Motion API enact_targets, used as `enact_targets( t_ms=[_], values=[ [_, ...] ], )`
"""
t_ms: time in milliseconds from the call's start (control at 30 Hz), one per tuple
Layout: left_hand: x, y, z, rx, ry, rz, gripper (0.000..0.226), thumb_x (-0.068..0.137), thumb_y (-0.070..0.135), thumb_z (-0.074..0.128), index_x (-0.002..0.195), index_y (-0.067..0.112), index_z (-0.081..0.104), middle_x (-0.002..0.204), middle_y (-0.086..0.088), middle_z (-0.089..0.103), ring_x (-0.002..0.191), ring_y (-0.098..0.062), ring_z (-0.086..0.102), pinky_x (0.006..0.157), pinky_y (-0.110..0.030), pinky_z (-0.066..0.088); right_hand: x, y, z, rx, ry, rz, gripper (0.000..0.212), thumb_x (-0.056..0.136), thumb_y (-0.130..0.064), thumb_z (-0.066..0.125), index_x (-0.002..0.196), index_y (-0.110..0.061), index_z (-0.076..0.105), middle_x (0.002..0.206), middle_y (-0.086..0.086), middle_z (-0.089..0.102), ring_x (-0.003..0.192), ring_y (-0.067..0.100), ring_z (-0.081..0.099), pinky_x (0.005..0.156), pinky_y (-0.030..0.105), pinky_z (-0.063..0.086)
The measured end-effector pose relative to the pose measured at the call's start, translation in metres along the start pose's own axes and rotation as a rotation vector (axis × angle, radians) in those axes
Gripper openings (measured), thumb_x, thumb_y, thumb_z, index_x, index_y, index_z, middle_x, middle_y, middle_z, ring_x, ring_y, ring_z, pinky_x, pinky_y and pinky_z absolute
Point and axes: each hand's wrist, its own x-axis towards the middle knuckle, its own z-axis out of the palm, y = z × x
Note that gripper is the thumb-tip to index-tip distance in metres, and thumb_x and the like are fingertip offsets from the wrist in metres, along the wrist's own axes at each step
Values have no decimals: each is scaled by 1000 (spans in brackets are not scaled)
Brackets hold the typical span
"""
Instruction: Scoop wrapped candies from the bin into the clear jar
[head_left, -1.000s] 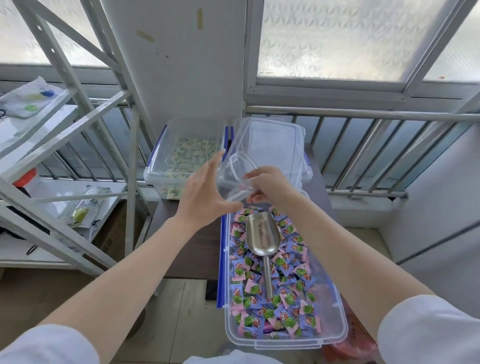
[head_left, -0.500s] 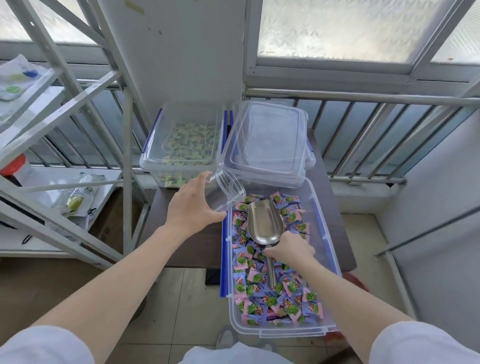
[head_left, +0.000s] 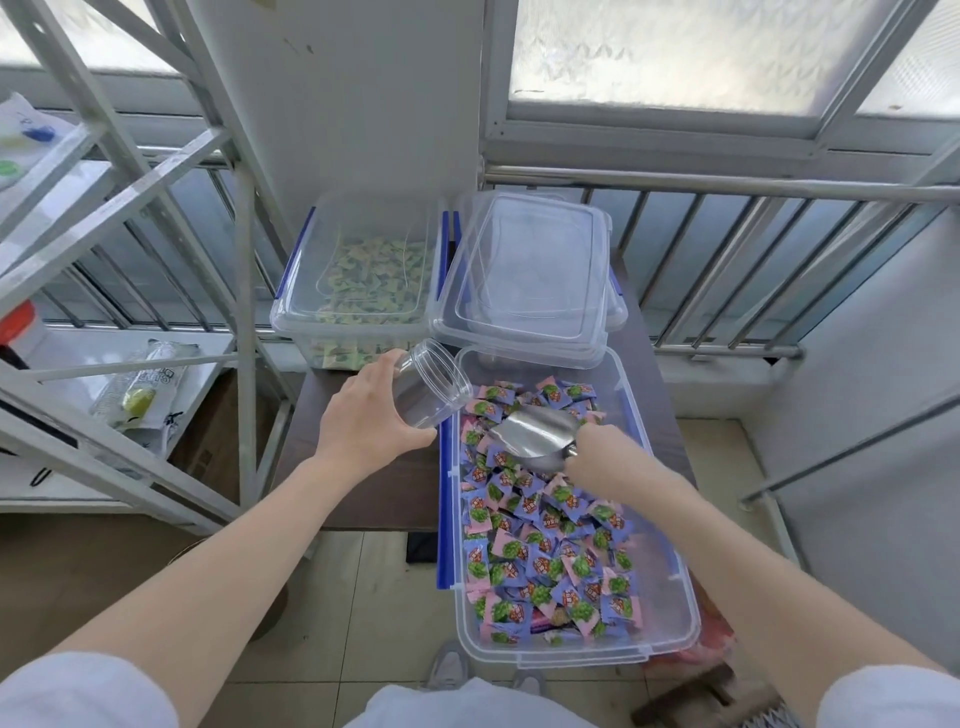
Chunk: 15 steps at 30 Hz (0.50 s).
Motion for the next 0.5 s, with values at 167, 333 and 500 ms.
enact_targets(
  t_ms=[167,333,500],
  values=[
    [2,1,5,-2,-20,-10,98,61,48,79,143,24,31,133,1,54,118,-24,52,93,-41,45,-25,13,-27,-207,-155,54,14,95,-10,39,95,-4,51,71,4,48,51,13,37,45,23,28],
    [3,1,10,-54,-94,-59,98,64,44,80,145,23,29,138,-2,51,122,-24,52,97,-39,42,-17,9,-4,-192,-250,44,22,96,-12,38,77,-6,47,67,4,46,50,13,33,46,22,24],
    [2,3,20,-62,-140,-72,97,64,45,80,144,23,30,137,-1,51,121,-21,52,95,-37,41,20,5,19,-31,-77,47,27,93,-6,41,66,-9,38,64,2,43,55,18,43,48,27,35]
  ],
)
